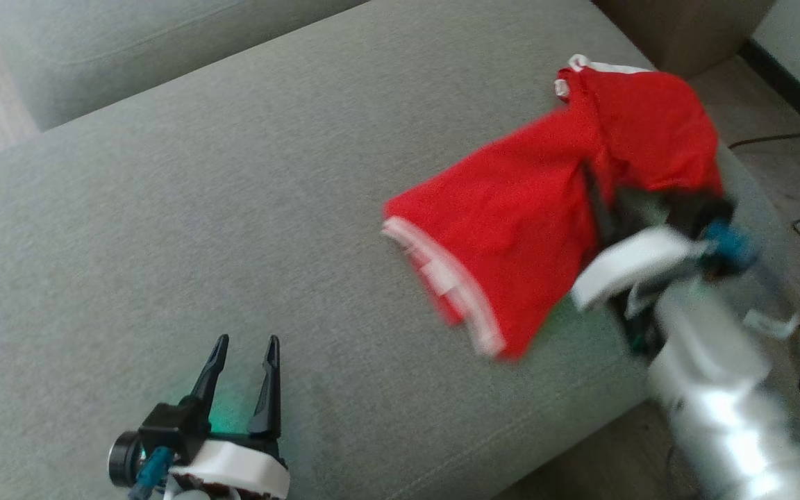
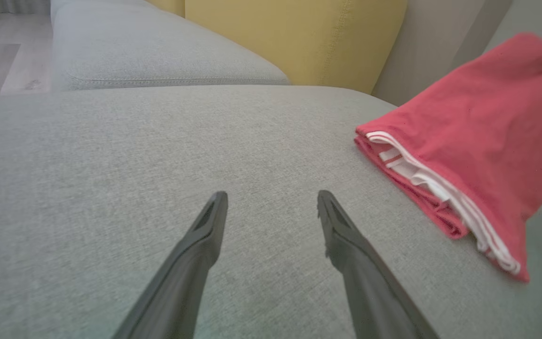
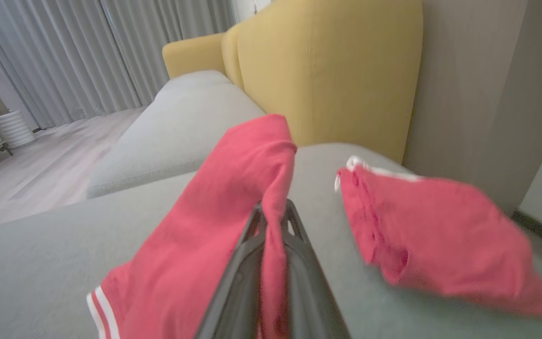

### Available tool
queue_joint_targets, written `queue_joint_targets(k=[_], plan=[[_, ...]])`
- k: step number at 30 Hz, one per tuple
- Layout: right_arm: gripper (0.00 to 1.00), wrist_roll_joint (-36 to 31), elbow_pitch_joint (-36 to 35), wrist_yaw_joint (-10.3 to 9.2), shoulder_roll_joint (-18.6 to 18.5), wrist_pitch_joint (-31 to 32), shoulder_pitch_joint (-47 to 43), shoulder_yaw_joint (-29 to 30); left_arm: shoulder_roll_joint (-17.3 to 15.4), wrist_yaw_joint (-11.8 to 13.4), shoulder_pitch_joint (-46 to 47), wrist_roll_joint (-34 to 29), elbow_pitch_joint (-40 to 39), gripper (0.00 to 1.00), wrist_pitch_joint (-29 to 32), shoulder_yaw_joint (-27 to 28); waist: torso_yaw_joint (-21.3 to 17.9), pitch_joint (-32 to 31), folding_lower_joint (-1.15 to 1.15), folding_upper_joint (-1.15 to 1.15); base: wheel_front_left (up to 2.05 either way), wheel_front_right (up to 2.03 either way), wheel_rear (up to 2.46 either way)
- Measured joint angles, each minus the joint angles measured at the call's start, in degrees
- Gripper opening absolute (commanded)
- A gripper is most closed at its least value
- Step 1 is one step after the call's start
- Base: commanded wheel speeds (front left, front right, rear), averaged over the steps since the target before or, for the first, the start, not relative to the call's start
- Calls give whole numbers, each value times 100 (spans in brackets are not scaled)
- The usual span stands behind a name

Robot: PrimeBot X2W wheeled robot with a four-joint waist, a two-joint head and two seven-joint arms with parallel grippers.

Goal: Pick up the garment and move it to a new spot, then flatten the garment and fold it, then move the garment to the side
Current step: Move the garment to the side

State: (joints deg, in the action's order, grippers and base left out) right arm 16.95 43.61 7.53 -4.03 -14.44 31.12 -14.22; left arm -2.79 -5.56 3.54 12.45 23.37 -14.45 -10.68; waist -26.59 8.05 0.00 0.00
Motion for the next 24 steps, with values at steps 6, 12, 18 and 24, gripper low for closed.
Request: queue_joint_targets(k=[6,12,18,24], plan=[[0,-638,541,0,-428,0,999,448,0,-9,2,-67,27,100,0,88,221,83,0,0,0,0,0],[0,-1432,1401,0,-979,0,1702,1209,-1,-49,42,-114,41,100,0,127,380,186,0,0,0,0,0],[13,-2299,1804,0,-1527,0,2042,2132,0,-53,205,-154,49,100,0,134,522,267,0,0,0,0,0],[100,-2963,1724,0,-1428,-1,2114,3042,1,-56,213,-242,92,100,0,255,617,346,0,0,0,0,0]])
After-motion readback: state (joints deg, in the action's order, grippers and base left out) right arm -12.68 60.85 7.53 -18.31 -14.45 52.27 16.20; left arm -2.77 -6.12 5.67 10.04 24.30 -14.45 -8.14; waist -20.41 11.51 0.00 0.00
